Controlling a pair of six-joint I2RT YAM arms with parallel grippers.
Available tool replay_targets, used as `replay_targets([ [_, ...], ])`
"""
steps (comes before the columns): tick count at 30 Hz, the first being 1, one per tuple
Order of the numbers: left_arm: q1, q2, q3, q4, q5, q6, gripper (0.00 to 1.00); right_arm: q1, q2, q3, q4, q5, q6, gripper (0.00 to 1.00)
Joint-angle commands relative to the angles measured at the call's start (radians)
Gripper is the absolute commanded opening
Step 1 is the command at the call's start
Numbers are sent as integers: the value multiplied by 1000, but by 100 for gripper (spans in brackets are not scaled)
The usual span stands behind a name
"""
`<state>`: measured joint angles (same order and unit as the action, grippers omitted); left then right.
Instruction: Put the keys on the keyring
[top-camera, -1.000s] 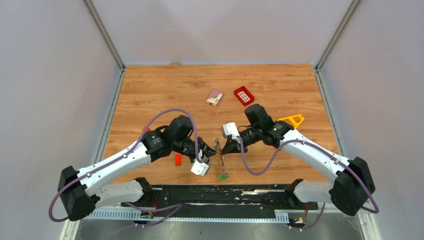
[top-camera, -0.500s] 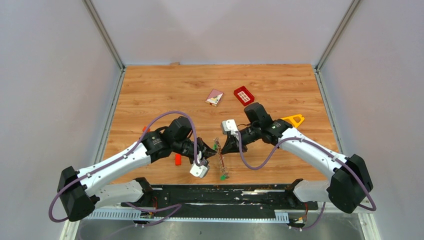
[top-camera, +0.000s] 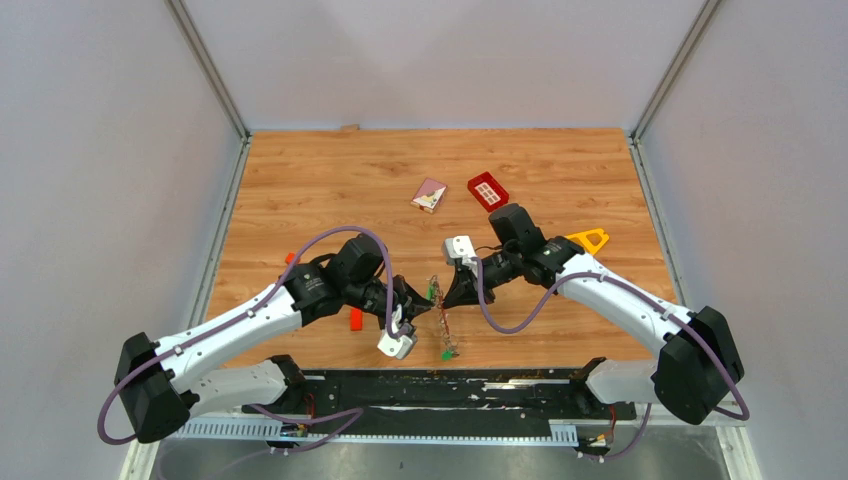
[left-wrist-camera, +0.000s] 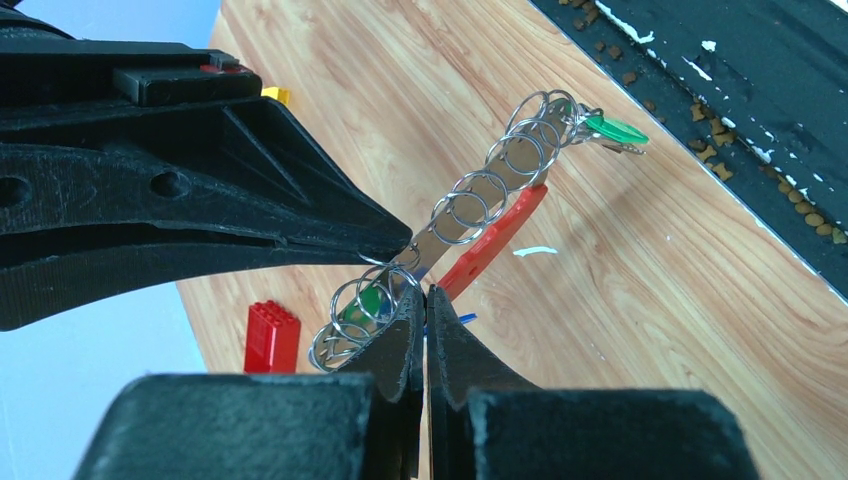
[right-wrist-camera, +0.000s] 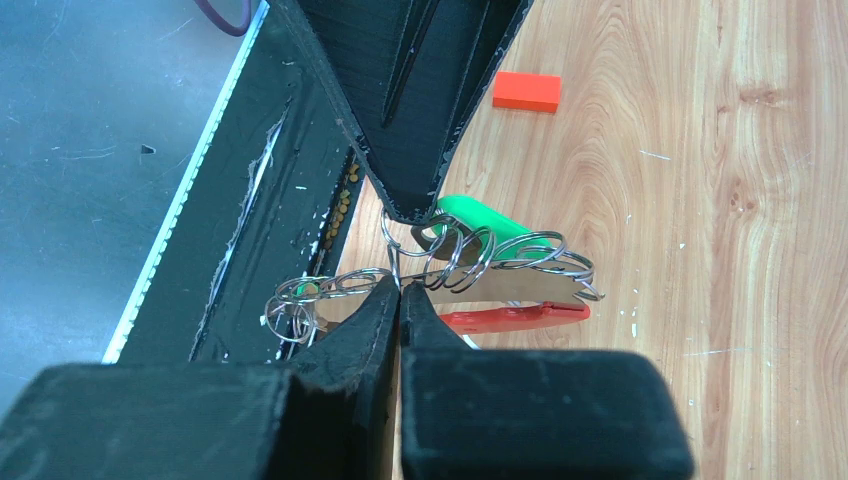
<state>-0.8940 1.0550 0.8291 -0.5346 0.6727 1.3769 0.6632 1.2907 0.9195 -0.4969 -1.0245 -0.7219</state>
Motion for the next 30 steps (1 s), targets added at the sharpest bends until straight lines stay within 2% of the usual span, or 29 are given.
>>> replay_targets([
  [1,-12,-16,-16,-100,67,30,0,-26,-1,56,85,-26,5,0],
  [20,-15,-24,-28,-144,80,83,0,-50,-1,57,79,-60,5,0],
  [30,-45,0,-21,-172,39,112,0,-51,15,66,89,-62,36,0],
])
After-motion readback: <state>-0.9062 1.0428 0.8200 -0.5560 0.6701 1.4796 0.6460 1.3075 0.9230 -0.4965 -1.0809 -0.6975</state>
